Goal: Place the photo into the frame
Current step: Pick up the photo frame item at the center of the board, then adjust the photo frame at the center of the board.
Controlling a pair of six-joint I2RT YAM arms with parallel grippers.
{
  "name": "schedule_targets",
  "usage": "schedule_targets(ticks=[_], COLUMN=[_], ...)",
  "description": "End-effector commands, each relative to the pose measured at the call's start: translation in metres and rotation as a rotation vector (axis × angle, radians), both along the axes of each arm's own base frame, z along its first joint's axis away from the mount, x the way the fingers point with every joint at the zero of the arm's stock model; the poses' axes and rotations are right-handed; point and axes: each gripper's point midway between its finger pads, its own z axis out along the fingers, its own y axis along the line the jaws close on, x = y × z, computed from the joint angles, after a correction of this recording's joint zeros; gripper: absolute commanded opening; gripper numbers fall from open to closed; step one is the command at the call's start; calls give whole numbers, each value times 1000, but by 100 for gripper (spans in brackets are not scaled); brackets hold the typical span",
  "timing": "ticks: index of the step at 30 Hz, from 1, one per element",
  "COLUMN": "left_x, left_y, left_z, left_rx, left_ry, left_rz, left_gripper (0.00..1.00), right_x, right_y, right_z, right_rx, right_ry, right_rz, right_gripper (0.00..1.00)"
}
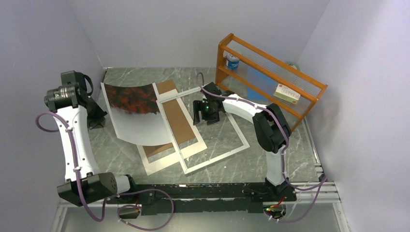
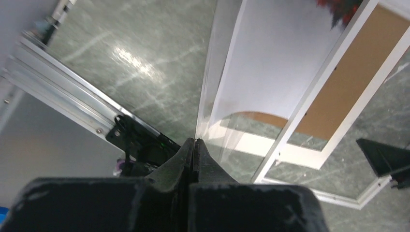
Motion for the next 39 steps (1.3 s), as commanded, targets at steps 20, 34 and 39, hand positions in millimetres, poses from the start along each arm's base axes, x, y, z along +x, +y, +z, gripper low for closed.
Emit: schedule_targets(ticks=[20,34,39], left_x=[68,117,116], left_y=[84,9,2], left_z=[187,195,209], left_rx=[553,264,291], left_ry=[-440,-701,-763], left_rz=[27,-316,-384], left_gripper=[3,3,2], right_x=[68,62,46], right_y=[-150,-176,-164], right_z=[66,20,2], right_rx=[-445,-453,-389], right_ry=[-307,-176,-109], right_rz=[-313,-240,-202], right_gripper=[82,82,82])
